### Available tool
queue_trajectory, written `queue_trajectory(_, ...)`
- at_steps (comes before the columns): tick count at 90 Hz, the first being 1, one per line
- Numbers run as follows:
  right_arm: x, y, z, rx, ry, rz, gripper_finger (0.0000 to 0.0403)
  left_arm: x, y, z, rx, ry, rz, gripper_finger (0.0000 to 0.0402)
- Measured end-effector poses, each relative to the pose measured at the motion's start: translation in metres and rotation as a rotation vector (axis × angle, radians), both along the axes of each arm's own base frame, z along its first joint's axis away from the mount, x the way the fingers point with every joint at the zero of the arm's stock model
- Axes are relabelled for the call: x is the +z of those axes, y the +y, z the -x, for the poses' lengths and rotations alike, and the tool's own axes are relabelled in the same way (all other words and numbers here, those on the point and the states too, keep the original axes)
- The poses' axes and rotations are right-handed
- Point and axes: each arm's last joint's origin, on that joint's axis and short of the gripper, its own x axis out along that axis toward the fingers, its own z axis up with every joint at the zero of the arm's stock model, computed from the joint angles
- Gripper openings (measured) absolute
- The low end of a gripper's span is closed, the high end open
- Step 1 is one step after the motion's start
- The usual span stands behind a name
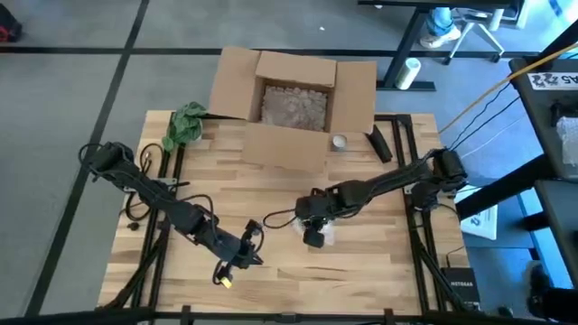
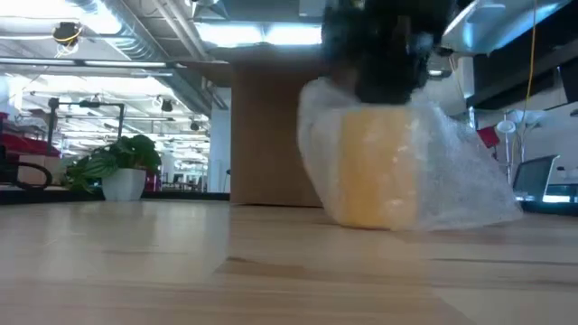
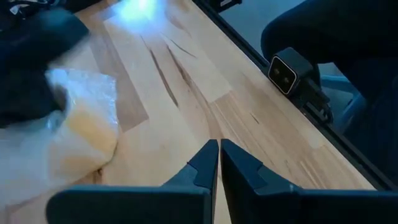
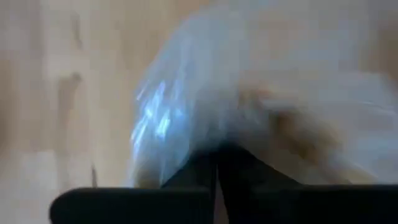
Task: Wrap mug
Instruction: Wrap the yellow mug with the bubble wrap
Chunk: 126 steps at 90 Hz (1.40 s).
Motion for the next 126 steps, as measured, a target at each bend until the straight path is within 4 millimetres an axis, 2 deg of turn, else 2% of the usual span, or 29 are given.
queue_trajectory(21,0.032,0.003,0.016,-0.020,-0.091,0.034,0.0000,0.000,0.000,0.000,0.000,0.000,0.001,0.0000)
queue_trajectory(30,0.036,0.008,0.018,-0.012,-0.102,0.026,0.0000,0.000,0.000,0.000,0.000,-0.001,0.001,0.0000)
queue_trajectory(46,0.028,0.008,0.017,-0.032,-0.055,0.030,0.0000,0.000,0.000,0.000,0.000,-0.003,0.002,0.0000)
queue_trajectory(62,0.002,0.009,0.007,-0.039,0.016,0.062,0.0000,0.000,0.000,0.000,-0.001,-0.004,0.002,0.0000)
queue_trajectory(71,-0.021,0.011,0.000,-0.036,0.075,0.078,0.0000,0.000,0.000,0.000,-0.001,-0.004,0.001,0.0000)
queue_trajectory(86,-0.049,0.015,-0.015,0.007,0.108,0.017,0.0000,0.000,0.000,0.000,0.000,0.005,0.004,0.0000)
queue_trajectory(100,-0.053,0.015,-0.017,0.015,0.101,0.020,0.0000,0.000,0.000,0.000,0.001,0.004,0.005,0.0000)
queue_trajectory(126,-0.029,0.013,-0.010,0.001,0.029,0.027,0.0000,0.000,0.000,0.000,0.000,-0.004,0.000,0.0000)
